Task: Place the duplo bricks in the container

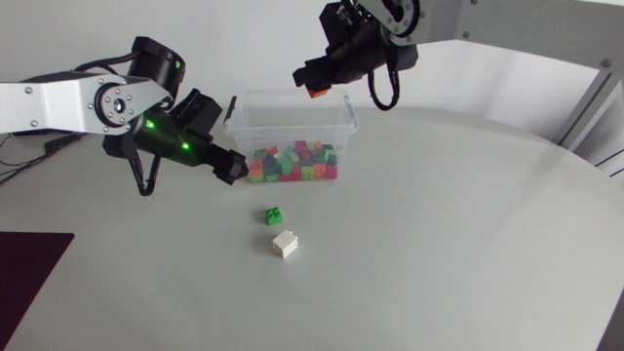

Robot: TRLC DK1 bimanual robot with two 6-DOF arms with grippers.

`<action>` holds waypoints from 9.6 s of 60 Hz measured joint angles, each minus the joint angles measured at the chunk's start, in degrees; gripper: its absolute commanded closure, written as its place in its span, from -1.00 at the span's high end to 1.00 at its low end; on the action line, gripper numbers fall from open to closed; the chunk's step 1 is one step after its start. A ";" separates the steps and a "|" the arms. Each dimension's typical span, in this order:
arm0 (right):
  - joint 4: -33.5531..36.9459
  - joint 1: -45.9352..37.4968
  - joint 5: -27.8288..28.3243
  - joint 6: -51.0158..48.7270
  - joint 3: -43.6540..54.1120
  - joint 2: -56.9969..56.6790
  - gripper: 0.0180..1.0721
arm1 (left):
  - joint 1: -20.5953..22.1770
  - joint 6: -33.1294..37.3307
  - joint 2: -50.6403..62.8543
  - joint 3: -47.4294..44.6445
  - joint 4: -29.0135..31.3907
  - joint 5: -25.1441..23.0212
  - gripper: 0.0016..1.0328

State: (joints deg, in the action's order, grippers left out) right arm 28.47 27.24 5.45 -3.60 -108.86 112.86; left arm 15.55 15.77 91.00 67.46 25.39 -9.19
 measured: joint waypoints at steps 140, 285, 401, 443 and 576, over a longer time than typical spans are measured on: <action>2.93 6.10 1.33 -1.88 44.33 -30.29 0.93 | 3.67 24.65 23.56 3.30 -3.45 -9.86 0.74; 0.48 17.33 1.79 -3.06 37.20 -6.64 0.90 | -1.86 0.24 26.23 41.77 -3.48 -11.50 -0.76; 8.57 18.01 -2.25 -2.84 21.11 9.79 -0.43 | -4.68 7.87 -14.88 -3.93 -0.15 -2.21 0.90; 9.11 9.92 -3.17 -1.97 22.86 -8.07 -0.43 | -12.74 7.19 -38.62 -29.24 -11.34 -0.94 0.90; -4.55 1.88 -10.34 1.92 -3.32 8.68 0.93 | -15.56 6.01 -70.18 -51.98 -17.35 2.67 0.90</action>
State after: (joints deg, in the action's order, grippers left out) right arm 23.92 29.12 -4.89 -1.67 -112.18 121.54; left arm -0.01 21.78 20.82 15.49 8.03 -6.52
